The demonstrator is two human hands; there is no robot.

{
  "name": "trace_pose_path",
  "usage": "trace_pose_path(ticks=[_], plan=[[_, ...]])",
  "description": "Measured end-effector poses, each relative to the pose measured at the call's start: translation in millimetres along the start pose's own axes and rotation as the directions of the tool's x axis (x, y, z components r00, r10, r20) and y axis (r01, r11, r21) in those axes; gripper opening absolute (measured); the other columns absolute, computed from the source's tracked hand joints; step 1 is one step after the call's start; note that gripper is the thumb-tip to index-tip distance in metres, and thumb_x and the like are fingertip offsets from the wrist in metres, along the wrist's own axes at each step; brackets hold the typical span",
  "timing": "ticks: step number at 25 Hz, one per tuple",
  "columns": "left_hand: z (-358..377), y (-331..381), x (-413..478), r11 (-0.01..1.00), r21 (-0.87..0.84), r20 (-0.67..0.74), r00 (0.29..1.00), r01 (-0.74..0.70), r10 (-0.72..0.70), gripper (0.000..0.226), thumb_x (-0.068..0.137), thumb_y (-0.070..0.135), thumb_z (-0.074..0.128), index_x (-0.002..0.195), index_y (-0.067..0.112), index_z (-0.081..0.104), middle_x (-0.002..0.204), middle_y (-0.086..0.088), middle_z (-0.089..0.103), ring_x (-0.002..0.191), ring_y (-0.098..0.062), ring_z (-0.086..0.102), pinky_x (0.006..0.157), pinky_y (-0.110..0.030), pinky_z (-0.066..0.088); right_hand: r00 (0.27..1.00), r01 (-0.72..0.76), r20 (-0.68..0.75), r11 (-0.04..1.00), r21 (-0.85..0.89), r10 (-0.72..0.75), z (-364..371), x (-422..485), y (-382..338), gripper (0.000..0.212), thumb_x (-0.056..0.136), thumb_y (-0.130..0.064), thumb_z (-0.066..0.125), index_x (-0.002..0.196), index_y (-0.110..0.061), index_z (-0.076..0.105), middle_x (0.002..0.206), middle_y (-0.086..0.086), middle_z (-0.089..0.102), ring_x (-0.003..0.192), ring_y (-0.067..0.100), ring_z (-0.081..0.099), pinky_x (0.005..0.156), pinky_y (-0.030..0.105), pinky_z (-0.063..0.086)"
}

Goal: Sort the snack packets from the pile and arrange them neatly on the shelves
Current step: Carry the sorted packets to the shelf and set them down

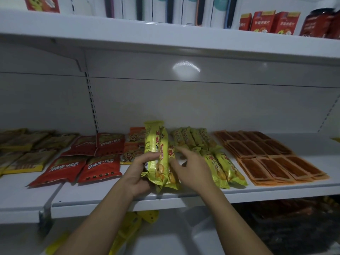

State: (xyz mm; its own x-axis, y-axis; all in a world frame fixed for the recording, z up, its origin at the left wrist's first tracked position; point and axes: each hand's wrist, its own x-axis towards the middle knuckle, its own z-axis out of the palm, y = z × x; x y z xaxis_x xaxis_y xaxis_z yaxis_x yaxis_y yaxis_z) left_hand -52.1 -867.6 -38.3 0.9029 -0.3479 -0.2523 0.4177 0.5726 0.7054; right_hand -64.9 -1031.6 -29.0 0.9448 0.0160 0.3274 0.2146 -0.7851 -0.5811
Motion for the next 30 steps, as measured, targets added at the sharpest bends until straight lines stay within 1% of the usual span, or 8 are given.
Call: trace_pose_path(ticks=[3, 7, 9, 11, 14, 20, 27, 30], plan=[[-1, -2, -2, 0.999, 0.034, 0.028, 1.000, -0.005, 0.005, 0.032, 0.070, 0.009, 0.069, 0.101, 0.003, 0.076, 0.103, -0.021, 0.070, 0.090, -0.036, 0.068, 0.093, -0.052, 0.049, 0.983, -0.046, 0.184, 0.985, 0.165, 0.014, 2, -4, -3, 0.055, 0.091, -0.032, 0.060, 0.144, -0.033, 0.045, 0.138, -0.005, 0.056, 0.110, 0.014, 0.061, 0.088, 0.026, 0.046], [4, 0, -8, 0.995, 0.089, 0.004, 0.999, -0.039, 0.039, 0.026, 0.072, 0.011, 0.065, 0.094, 0.003, 0.076, 0.092, -0.020, 0.071, 0.079, -0.034, 0.069, 0.086, -0.049, 0.052, 0.985, -0.081, 0.165, 0.981, 0.179, 0.052, 3, -5, -2, 0.061, 0.082, -0.028, 0.070, 0.140, -0.031, 0.049, 0.133, -0.001, 0.058, 0.112, 0.019, 0.060, 0.087, 0.029, 0.049], [9, 4, -9, 0.991, 0.117, -0.032, 0.997, -0.060, 0.064, 0.026, 0.075, 0.012, 0.063, 0.099, 0.003, 0.069, 0.087, -0.020, 0.070, 0.075, -0.034, 0.069, 0.080, -0.050, 0.054, 0.993, -0.083, 0.079, 0.997, -0.011, 0.083, 4, -3, -2, 0.059, 0.084, -0.029, 0.068, 0.140, -0.029, 0.049, 0.133, 0.001, 0.057, 0.116, 0.021, 0.057, 0.087, 0.030, 0.047], [11, 9, -9, 0.988, 0.138, -0.062, 0.996, -0.061, 0.070, 0.033, 0.075, 0.012, 0.065, 0.106, 0.002, 0.065, 0.094, -0.022, 0.068, 0.085, -0.036, 0.068, 0.083, -0.054, 0.053, 0.994, -0.097, 0.027, 0.952, -0.292, 0.110, 3, 0, -2, 0.054, 0.087, -0.027, 0.066, 0.139, -0.026, 0.049, 0.132, 0.005, 0.054, 0.118, 0.025, 0.053, 0.086, 0.031, 0.045], [6, 15, -11, 0.980, 0.188, -0.077, 0.994, -0.058, 0.074, 0.033, 0.067, 0.010, 0.069, 0.100, 0.005, 0.066, 0.087, -0.016, 0.066, 0.076, -0.031, 0.064, 0.084, -0.046, 0.051, 0.989, -0.077, 0.071, 0.858, -0.509, 0.130, 6, 2, -4, 0.040, 0.089, -0.023, 0.064, 0.128, -0.019, 0.056, 0.129, 0.008, 0.052, 0.121, 0.026, 0.048, 0.083, 0.030, 0.044], [-1, 12, -10, 0.975, 0.223, -0.075, 0.997, -0.011, 0.028, 0.037, 0.068, 0.004, 0.069, 0.104, 0.003, 0.064, 0.085, -0.017, 0.068, 0.073, -0.031, 0.067, 0.070, -0.040, 0.055, 0.995, -0.077, -0.004, 0.776, -0.626, 0.095, 22, 3, -9, 0.029, 0.090, -0.028, 0.061, 0.116, -0.015, 0.063, 0.123, 0.007, 0.059, 0.117, 0.025, 0.050, 0.090, 0.031, 0.043], [-14, 10, -8, 0.989, 0.132, -0.089, 0.995, 0.063, -0.052, 0.034, 0.067, 0.005, 0.070, 0.101, 0.004, 0.066, 0.089, -0.017, 0.069, 0.081, -0.034, 0.067, 0.084, -0.048, 0.053, 0.990, -0.125, -0.030, 0.758, -0.640, 0.137, 18, 2, -7, 0.030, 0.093, -0.031, 0.055, 0.115, -0.012, 0.064, 0.122, 0.009, 0.062, 0.118, 0.027, 0.049, 0.092, 0.033, 0.042], [-15, 7, -8, 0.987, 0.139, -0.086, 0.994, 0.083, -0.072, 0.035, 0.068, 0.007, 0.072, 0.103, 0.006, 0.067, 0.091, -0.017, 0.070, 0.082, -0.034, 0.068, 0.085, -0.049, 0.052, 0.991, -0.120, -0.025, 0.782, -0.612, 0.132, 19, 2, -5, 0.025, 0.090, -0.024, 0.058, 0.112, -0.013, 0.061, 0.115, 0.008, 0.065, 0.113, 0.027, 0.052, 0.085, 0.031, 0.043]])
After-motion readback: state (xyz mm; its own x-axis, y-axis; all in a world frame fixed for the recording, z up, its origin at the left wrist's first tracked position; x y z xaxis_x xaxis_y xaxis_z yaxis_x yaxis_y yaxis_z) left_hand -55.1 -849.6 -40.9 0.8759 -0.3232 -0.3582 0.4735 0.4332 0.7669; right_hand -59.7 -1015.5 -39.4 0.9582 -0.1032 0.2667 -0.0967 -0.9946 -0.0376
